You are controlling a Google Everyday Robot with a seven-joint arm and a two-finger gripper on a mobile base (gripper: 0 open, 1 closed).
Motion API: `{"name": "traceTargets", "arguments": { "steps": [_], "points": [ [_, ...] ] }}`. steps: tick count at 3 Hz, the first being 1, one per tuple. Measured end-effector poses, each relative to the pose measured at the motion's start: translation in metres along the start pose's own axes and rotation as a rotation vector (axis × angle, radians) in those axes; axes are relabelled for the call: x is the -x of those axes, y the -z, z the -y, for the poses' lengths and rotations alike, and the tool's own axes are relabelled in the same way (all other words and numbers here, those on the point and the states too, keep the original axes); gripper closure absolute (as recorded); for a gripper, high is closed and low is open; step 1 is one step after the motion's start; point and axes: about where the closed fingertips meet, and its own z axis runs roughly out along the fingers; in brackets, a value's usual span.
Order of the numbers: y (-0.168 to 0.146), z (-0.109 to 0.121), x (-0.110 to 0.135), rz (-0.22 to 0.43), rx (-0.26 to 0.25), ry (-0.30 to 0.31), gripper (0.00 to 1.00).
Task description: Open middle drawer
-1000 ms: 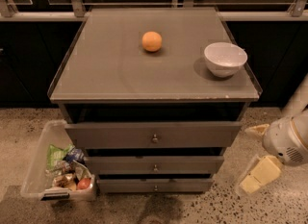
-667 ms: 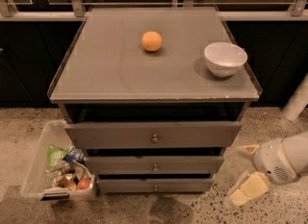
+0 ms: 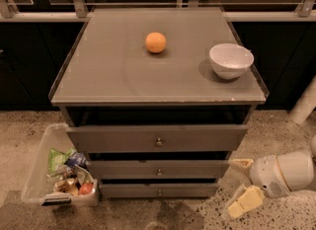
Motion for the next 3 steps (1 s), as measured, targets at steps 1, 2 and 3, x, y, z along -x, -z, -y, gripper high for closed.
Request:
{"name": "traceTargets", "arguments": {
  "steps": [1,2,3],
  "points": [
    [0.003,-0.002,-0.003,-0.015,-0.044,-0.014,0.0],
    [-0.006,0.013,-0.02,0.004,-0.099,-0.033,0.0],
    [-0.019,0.034,-0.032,0.061,-0.112,-0.006,0.0]
  ]
}}
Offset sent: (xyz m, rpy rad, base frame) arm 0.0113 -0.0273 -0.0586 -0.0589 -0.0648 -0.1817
